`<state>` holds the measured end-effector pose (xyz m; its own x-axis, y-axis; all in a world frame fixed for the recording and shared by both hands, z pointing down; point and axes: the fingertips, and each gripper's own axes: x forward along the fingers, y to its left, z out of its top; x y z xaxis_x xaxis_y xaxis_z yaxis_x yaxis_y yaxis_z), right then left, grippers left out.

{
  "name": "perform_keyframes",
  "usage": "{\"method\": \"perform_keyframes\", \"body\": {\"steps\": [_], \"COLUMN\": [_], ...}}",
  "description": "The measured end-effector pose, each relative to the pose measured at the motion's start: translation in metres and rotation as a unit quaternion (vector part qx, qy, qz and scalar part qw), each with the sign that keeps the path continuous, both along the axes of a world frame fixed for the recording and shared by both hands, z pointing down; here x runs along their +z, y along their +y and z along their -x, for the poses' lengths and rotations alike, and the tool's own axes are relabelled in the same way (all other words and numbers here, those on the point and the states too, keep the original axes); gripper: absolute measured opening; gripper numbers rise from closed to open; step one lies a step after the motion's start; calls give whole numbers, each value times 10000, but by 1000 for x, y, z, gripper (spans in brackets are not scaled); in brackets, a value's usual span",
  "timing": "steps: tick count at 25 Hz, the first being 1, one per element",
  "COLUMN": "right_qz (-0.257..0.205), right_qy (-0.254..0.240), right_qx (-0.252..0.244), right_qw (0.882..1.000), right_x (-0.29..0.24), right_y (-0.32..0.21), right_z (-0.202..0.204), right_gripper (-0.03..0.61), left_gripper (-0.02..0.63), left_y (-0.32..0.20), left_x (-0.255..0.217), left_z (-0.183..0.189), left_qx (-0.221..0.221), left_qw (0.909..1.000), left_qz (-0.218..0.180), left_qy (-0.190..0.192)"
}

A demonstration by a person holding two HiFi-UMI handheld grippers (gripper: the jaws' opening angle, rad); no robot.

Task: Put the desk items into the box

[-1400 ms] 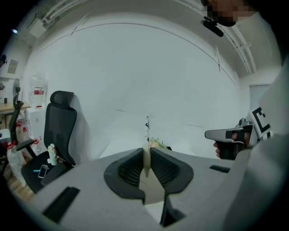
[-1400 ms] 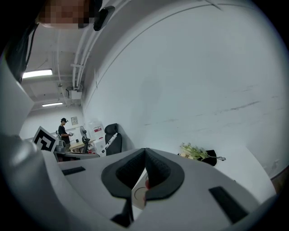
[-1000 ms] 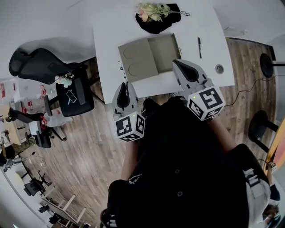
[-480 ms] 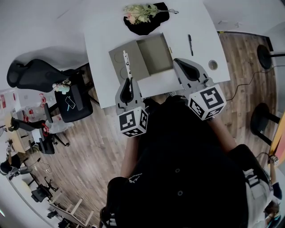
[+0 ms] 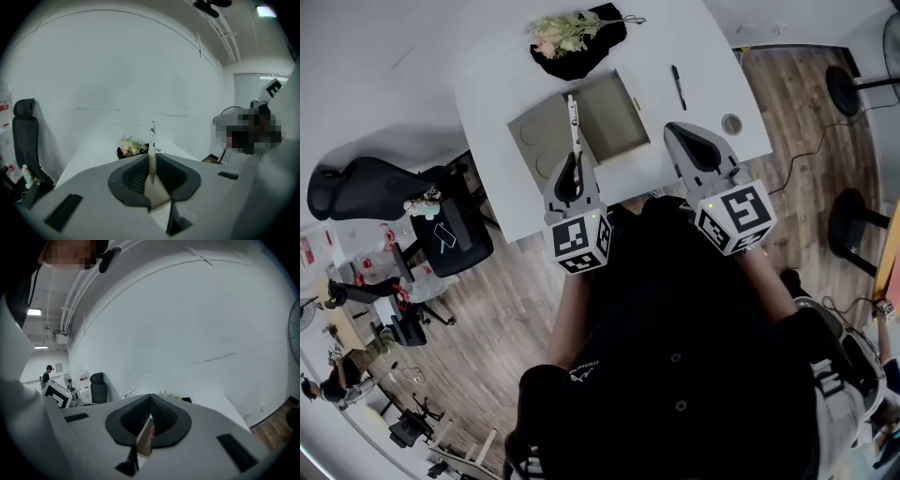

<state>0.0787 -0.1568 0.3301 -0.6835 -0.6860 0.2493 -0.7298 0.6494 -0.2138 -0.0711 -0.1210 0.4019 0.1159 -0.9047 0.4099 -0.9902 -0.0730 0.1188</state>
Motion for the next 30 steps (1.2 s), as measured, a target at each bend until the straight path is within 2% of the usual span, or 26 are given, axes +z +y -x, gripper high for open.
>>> {"method": "perform_keyframes", "body": {"steps": [8,16,22,30], "right_qz": [58,191,353,597], "right_qy": [78,175,213,256], "right_qx": [403,551,537,672], "right_qw": [9991,9981,9977,9956], "right_x": [3,11,21,38], "right_y": [-11,-26,-35,-43], "right_z": [-28,-43,-47,-59], "right_gripper": [-2,-2,-2,-2], "left_gripper": [58,58,58,58], "left_y": [-33,-67,-86,-94], "left_x": [28,81,123,172], "left_z": [-19,-26,-27,-35], "left_qx": [324,392,284,351], "left_qw": [9990,9956,9908,9817], "left_qz": [297,852,1325,1872], "left_qy": [-16,-38,51,-72]}}
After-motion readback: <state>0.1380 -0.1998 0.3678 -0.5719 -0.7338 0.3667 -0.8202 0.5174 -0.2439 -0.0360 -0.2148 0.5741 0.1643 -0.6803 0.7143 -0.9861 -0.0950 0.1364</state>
